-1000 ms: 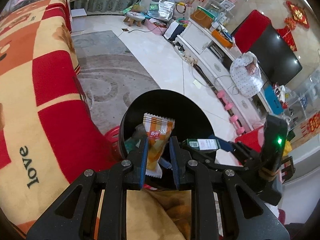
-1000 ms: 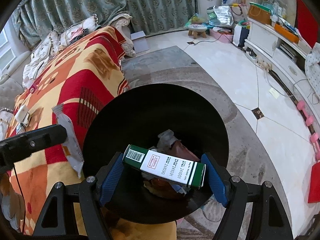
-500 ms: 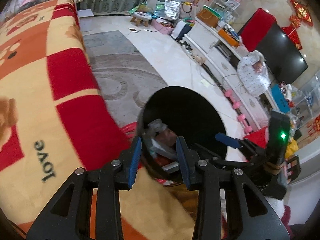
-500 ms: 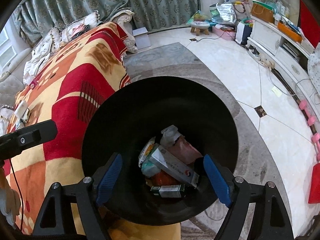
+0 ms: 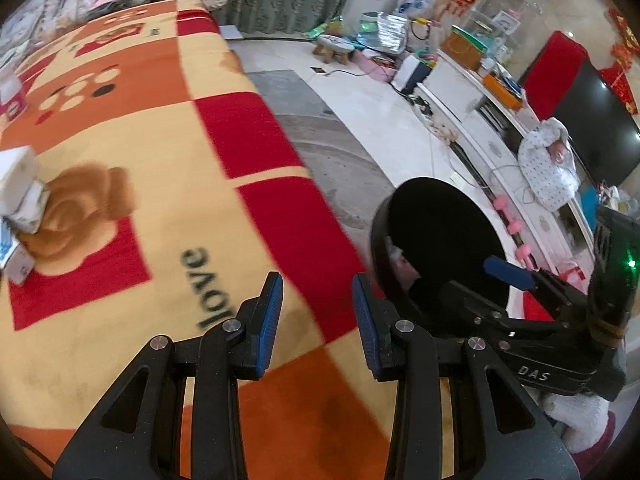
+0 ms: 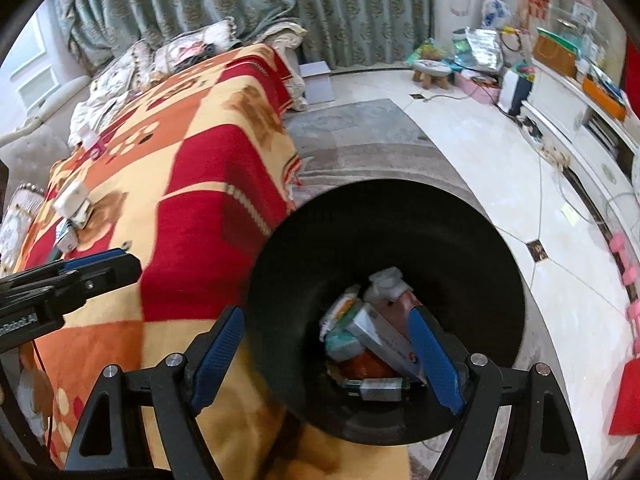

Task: Collect trash
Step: 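Move both tools back toward the green pouch on the bed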

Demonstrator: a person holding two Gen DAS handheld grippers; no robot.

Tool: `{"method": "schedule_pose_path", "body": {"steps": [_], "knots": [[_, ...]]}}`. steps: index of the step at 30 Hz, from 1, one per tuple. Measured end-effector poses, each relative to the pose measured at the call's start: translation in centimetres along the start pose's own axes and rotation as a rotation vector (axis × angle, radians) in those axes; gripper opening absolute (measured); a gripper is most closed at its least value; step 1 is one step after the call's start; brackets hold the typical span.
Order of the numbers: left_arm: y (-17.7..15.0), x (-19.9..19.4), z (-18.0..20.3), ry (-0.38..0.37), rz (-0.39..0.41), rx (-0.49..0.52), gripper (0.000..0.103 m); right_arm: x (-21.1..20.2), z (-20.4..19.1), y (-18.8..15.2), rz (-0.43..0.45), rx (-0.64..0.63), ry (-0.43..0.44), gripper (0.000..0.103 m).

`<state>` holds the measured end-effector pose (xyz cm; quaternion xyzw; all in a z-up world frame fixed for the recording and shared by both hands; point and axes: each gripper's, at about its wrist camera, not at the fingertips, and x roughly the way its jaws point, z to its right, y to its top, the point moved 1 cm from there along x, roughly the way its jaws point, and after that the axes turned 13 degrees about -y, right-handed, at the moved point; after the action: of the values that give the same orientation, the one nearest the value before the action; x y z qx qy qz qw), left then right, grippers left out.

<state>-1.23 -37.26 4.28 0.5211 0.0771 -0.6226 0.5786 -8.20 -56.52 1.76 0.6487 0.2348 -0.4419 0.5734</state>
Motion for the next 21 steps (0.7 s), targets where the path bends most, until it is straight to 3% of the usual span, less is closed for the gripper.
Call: {"method": "schedule_pose_path", "body": {"steps": [13, 21], "knots": [[-2.6, -5.6, -6.6, 0.106, 0.055, -0.088, 0.034, -1.2, -8.3, 0.2, 0.022, -0.137, 0.09, 0.082], [-4.5, -10.5, -13.1, 0.192, 0.096, -0.173, 0.04, -1.5, -14.2, 0.0, 0.02, -0.231, 0.161, 0.082]]}}
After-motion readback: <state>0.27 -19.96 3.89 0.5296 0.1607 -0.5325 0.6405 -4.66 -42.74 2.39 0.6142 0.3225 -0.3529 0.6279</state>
